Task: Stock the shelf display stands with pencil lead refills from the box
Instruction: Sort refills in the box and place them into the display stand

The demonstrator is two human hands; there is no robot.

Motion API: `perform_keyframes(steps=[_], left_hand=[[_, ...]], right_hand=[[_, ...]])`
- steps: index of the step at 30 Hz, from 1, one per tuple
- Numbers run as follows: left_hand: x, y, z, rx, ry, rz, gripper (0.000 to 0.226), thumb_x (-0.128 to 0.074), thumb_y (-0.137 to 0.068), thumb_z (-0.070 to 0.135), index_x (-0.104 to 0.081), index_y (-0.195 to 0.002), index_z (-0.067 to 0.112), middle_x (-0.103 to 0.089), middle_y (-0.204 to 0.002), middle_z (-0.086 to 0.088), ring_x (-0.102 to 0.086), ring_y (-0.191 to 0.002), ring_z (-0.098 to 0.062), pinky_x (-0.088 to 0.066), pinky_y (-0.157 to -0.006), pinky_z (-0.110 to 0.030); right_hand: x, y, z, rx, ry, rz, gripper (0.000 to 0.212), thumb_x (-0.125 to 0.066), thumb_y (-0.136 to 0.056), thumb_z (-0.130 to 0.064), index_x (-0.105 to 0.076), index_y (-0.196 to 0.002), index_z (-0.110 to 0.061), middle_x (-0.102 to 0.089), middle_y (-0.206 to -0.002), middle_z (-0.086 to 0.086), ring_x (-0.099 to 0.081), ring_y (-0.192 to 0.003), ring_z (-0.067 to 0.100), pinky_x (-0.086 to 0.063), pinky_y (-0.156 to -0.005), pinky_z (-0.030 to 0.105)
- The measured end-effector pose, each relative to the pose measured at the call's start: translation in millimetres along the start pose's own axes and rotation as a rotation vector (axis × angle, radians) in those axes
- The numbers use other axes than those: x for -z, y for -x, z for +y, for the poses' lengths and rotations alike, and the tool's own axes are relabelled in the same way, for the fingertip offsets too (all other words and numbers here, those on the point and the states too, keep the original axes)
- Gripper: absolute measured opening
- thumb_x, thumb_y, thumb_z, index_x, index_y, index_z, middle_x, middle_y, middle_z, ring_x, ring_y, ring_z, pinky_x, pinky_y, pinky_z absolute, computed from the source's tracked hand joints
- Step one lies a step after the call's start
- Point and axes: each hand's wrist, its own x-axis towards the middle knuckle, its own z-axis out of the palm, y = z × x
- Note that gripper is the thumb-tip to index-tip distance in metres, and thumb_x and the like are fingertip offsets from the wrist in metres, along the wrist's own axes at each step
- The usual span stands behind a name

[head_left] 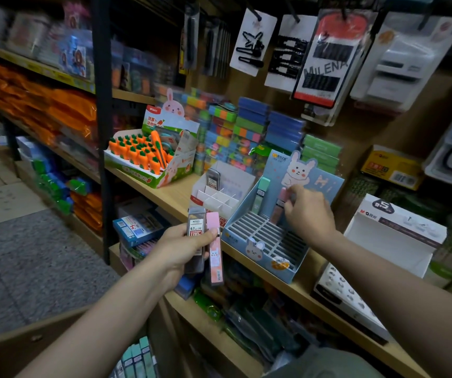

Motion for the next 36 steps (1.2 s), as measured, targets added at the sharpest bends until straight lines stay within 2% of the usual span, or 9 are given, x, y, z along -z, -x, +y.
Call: perform_keyframes(steps=[3, 6, 11, 15, 18, 22, 24, 28, 36], left_hand=[[0, 2, 2, -0.038, -0.011, -0.011, 0.013, -0.069, -0.088, 0.022, -0.073, -0.099, 0.016, -0.075, -0.085, -0.006, -0.062, -0.073, -0.017, -0.047, -0.058, -0.026], [-2, 4, 1, -0.083, -0.033, -0.039, 0.014, -0.070, -0.088, 0.024, -0.073, -0.100, 0.017, -0.075, -0.094, -0.011, -0.066, -0.082, -0.023, -0.052, -0.066, -0.033], [-5, 5, 2, -0.176, -0.054, -0.111, 0.015, -0.071, -0.087, 0.022, -0.072, -0.101, 0.017, -0.073, -0.100, -0.015, -0.066, -0.101, -0.038, -0.051, -0.091, -0.055], [-9, 4, 4, -0.242, -0.087, -0.185, 0.015, -0.066, -0.091, 0.021, -0.071, -0.106, 0.020, -0.075, -0.097, -0.007, -0.069, -0.093, -0.024, -0.056, -0.083, -0.039], [-11, 0, 4, -0.255, -0.079, -0.175, 0.017, -0.056, -0.098, 0.023, -0.065, -0.110, 0.016, -0.075, -0.093, 0.001, -0.067, -0.084, -0.012, -0.053, -0.070, -0.026], [-8, -5, 3, -0.211, -0.039, -0.142, 0.020, -0.053, -0.099, 0.022, -0.064, -0.110, 0.009, -0.073, -0.076, 0.008, -0.066, -0.073, -0.005, -0.052, -0.062, -0.021], [-9, -5, 1, -0.200, -0.023, -0.145, 0.019, -0.054, -0.098, 0.021, -0.063, -0.109, 0.009, -0.073, -0.077, 0.006, -0.067, -0.073, -0.006, -0.052, -0.062, -0.022], [-13, -7, -3, -0.180, -0.009, -0.167, 0.018, -0.056, -0.098, 0.022, -0.062, -0.111, 0.012, -0.075, -0.087, 0.003, -0.068, -0.075, -0.007, -0.052, -0.063, -0.024], [-6, -8, -3, -0.166, -0.017, -0.141, 0.018, -0.056, -0.097, 0.021, -0.063, -0.110, 0.011, -0.074, -0.082, 0.004, -0.067, -0.073, -0.006, -0.051, -0.059, -0.019]], right_hand=[[8, 6, -2, 0.044, 0.156, -0.079, 0.037, -0.052, -0.096, -0.030, -0.050, -0.132, -0.021, -0.050, -0.119, 0.010, -0.055, -0.093, 0.026, -0.044, -0.067, 0.033], [17, 18, -18, 0.127, -0.134, -0.097, 0.056, -0.059, -0.094, -0.034, -0.037, -0.146, -0.024, -0.051, -0.120, 0.002, -0.058, -0.099, 0.017, -0.050, -0.081, 0.030], [32, 37, -66, 0.214, -0.628, -0.456, 0.041, -0.067, -0.088, -0.036, -0.055, -0.128, -0.031, -0.069, -0.093, -0.006, -0.070, -0.079, 0.006, -0.060, -0.075, 0.027], [38, 35, -78, 0.238, -0.620, -0.476, 0.027, -0.074, -0.085, -0.020, -0.066, -0.111, -0.024, -0.071, -0.089, 0.000, -0.072, -0.073, 0.010, -0.060, -0.071, 0.026], [53, 17, -58, 0.153, -0.594, -0.399, 0.016, -0.073, -0.085, -0.015, -0.065, -0.098, -0.020, -0.071, -0.090, 0.000, -0.072, -0.072, 0.008, -0.060, -0.067, 0.025], [73, -3, -9, 0.156, -0.264, -0.053, 0.021, -0.080, -0.079, -0.015, -0.060, -0.083, -0.023, -0.068, -0.084, -0.007, -0.068, -0.071, 0.005, -0.051, -0.061, 0.016], [69, -2, 8, 0.150, -0.185, -0.022, 0.025, -0.080, -0.078, -0.012, -0.057, -0.081, -0.023, -0.066, -0.082, -0.006, -0.068, -0.074, 0.008, -0.047, -0.059, 0.015], [43, 3, 23, 0.132, -0.139, 0.040, 0.020, -0.077, -0.081, -0.011, -0.058, -0.083, -0.017, -0.065, -0.091, 0.002, -0.066, -0.077, 0.017, -0.057, -0.071, 0.038], [22, -3, 24, 0.132, -0.157, 0.117, 0.019, -0.075, -0.083, -0.013, -0.058, -0.085, -0.022, -0.062, -0.091, -0.002, -0.062, -0.083, 0.015, -0.052, -0.072, 0.028]])
